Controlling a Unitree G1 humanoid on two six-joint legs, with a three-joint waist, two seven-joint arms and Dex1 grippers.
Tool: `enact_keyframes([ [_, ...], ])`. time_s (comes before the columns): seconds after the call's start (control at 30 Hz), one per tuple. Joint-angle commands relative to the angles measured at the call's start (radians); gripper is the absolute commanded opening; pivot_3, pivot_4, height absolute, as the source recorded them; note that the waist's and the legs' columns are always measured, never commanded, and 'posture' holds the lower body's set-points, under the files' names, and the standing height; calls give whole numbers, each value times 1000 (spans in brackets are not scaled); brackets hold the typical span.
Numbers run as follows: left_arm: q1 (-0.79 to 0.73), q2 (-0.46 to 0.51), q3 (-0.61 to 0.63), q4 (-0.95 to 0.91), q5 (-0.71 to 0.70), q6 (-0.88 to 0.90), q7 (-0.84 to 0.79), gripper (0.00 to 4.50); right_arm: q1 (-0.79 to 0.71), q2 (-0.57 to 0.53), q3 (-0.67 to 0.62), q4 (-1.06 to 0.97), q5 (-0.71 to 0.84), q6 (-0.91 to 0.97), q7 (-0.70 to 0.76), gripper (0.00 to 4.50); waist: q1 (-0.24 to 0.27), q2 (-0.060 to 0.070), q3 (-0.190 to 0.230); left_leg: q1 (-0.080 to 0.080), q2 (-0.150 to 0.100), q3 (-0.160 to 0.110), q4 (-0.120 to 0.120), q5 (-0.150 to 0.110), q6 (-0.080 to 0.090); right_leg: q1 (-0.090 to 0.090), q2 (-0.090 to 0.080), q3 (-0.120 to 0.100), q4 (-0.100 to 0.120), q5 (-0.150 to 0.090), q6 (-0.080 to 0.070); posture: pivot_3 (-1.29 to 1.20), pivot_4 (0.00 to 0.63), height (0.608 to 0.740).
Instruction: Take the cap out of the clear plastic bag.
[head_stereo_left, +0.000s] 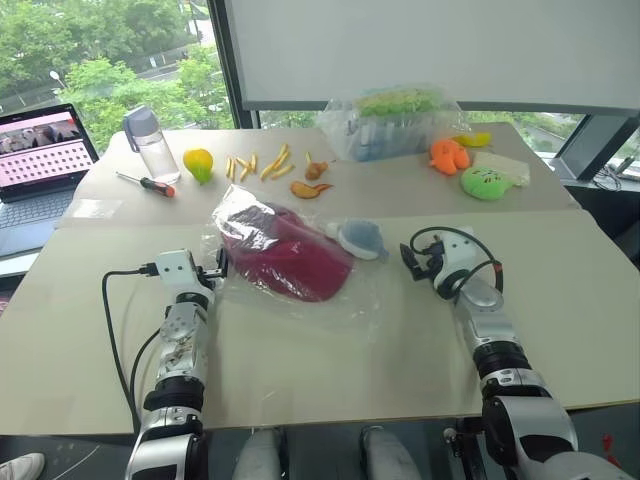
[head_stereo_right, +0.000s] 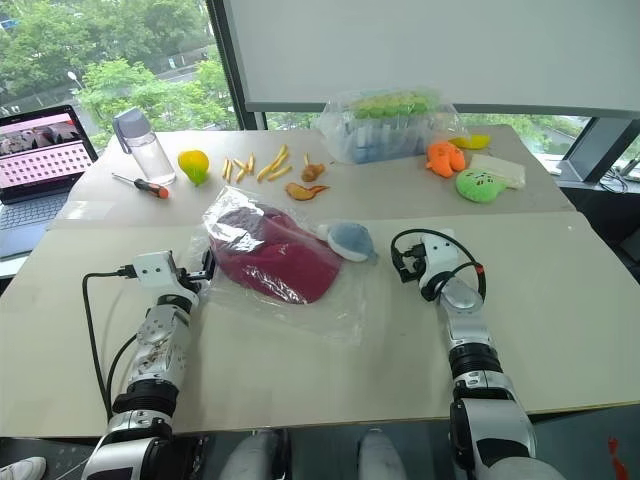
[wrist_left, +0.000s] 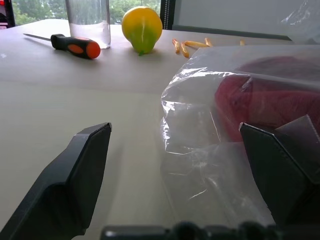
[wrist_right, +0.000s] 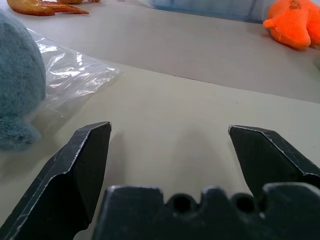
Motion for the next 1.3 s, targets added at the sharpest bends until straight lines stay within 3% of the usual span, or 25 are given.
enact_keyframes([
  [0.03,23,40,15,-83,11,24,9,4414,-4,-43,-19,-46,13,17,8,4500,0,0,0,0,0,0,0,0,0,0,0,0,0,0,0,0,150,739],
  [0.13,71,134,94,-293,-4,81,43,4414,-47,-131,-27,-69,4,40,53,4500,-6,-7,5,-2,1,0,0,0,0,-3,0,0,1,1,-2,0,150,739],
  [0.37,37,251,138,-554,-84,329,26,4414,-150,-199,34,-50,-11,55,187,4500,-12,-12,7,-3,2,0,-1,1,-1,-4,1,-1,1,4,-2,0,150,739],
  [0.53,-76,379,79,-706,-221,549,-164,4414,-247,-223,39,-121,57,147,345,4500,-7,-19,13,-7,2,-2,0,2,-3,-6,2,-2,2,4,-2,0,150,739],
  [0.67,-109,502,-45,-745,-271,776,-340,4414,-224,-249,103,-342,133,326,568,4500,-7,-18,13,-6,2,-2,-1,2,-3,-5,2,-2,2,4,1,0,150,739],
  [0.87,-102,546,-149,-843,-418,967,-561,4414,-232,-227,147,-478,160,467,628,4500,-5,-19,14,-14,3,-3,1,4,-1,-18,3,-3,16,-2,-2,0,150,739],
  [1.13,-45,556,-190,-972,-471,1061,-625,4414,-345,-92,195,-170,38,333,474,4500,-8,-20,14,-14,3,-5,3,7,-1,-18,5,-3,17,-3,-3,0,150,739],
  [1.3,-6,579,-171,-1028,-471,1096,-609,4414,-357,-48,251,82,-38,265,490,4500,-4,-20,15,-14,3,-6,4,7,-1,-17,4,-3,17,-2,-3,0,150,739],
])
